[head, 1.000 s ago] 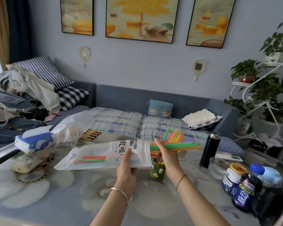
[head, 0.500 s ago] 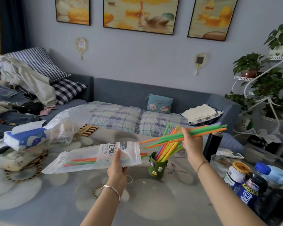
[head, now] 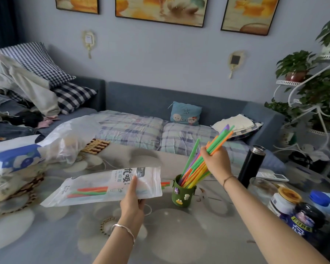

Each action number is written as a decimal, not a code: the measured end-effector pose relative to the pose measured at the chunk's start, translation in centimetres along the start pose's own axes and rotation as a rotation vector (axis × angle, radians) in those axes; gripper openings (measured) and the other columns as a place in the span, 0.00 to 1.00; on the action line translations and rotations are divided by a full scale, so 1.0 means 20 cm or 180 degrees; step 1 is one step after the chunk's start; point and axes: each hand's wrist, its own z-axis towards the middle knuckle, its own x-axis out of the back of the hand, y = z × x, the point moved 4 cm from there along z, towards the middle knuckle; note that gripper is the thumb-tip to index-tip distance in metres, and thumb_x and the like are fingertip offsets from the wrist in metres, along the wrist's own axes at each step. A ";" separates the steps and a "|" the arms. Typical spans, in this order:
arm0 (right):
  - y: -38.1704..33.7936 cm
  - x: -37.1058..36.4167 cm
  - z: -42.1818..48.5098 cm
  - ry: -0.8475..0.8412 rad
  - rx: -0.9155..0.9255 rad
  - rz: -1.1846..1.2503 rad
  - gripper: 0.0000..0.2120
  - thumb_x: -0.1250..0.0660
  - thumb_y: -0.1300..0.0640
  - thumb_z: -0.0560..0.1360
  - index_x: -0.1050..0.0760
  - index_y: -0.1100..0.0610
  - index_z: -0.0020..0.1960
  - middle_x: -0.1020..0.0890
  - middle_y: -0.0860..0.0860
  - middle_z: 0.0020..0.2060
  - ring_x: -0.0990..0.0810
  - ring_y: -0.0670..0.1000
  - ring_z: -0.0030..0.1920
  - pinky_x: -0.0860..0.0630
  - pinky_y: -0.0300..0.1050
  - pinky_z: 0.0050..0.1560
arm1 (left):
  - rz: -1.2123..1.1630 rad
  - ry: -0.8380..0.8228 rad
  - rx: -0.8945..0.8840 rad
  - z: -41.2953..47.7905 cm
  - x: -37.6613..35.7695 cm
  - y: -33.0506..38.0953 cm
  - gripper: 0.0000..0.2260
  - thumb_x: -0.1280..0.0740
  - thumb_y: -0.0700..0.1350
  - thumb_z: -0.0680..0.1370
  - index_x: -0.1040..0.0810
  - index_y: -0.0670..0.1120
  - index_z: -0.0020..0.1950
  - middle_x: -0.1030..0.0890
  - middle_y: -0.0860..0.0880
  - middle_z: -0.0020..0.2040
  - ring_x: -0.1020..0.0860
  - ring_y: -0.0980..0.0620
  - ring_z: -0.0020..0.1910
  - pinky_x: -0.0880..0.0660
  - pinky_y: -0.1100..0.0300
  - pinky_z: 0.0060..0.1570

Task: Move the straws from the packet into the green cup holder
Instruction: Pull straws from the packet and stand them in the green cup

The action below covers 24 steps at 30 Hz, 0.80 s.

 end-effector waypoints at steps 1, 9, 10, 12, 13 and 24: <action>0.02 -0.04 0.00 -0.0067 -0.0012 -0.0118 0.20 0.37 0.51 0.76 0.32 0.57 0.28 0.22 0.59 0.27 0.21 0.59 0.30 0.24 0.49 0.30 | 0.0006 0.0015 0.0003 0.01 0.01 0.00 0.12 0.29 0.46 0.74 0.26 0.44 0.53 0.21 0.50 0.45 0.22 0.54 0.43 0.25 0.58 0.52; 0.13 -0.31 -0.02 -0.0743 -0.0165 -0.0869 0.18 0.36 0.46 0.75 0.30 0.58 0.33 0.22 0.54 0.31 0.21 0.57 0.35 0.28 0.44 0.33 | -0.0022 -0.0058 -0.0061 0.06 0.03 0.00 0.07 0.30 0.45 0.75 0.26 0.47 0.49 0.21 0.51 0.46 0.22 0.54 0.44 0.24 0.59 0.51; 0.13 -0.33 -0.03 -0.0830 -0.0206 -0.0909 0.18 0.36 0.46 0.74 0.32 0.56 0.32 0.23 0.53 0.31 0.23 0.56 0.35 0.29 0.43 0.33 | -0.0010 -0.0064 -0.0068 0.06 0.04 0.00 0.09 0.30 0.45 0.75 0.26 0.46 0.51 0.21 0.51 0.46 0.22 0.54 0.44 0.24 0.58 0.53; 0.15 -0.36 -0.04 -0.0930 -0.0277 -0.0940 0.20 0.35 0.44 0.74 0.35 0.53 0.30 0.26 0.50 0.29 0.24 0.54 0.33 0.31 0.42 0.30 | -0.0017 -0.0071 -0.0084 0.07 0.04 -0.01 0.11 0.30 0.45 0.75 0.27 0.45 0.55 0.21 0.51 0.46 0.22 0.54 0.44 0.25 0.57 0.54; 0.15 -0.37 -0.04 -0.0940 -0.0306 -0.0920 0.21 0.34 0.43 0.73 0.36 0.53 0.29 0.27 0.49 0.27 0.26 0.52 0.30 0.33 0.41 0.28 | -0.0032 -0.0071 -0.0097 0.07 0.04 -0.01 0.12 0.31 0.45 0.75 0.27 0.45 0.56 0.21 0.51 0.46 0.22 0.55 0.44 0.26 0.56 0.55; -0.01 -0.24 0.06 0.0339 0.0434 -0.0253 0.17 0.29 0.50 0.71 0.29 0.52 0.57 0.22 0.45 0.37 0.25 0.46 0.33 0.35 0.34 0.27 | 0.0001 -0.0029 -0.0137 0.08 0.04 -0.02 0.04 0.30 0.45 0.75 0.25 0.48 0.46 0.20 0.52 0.45 0.22 0.55 0.43 0.25 0.60 0.47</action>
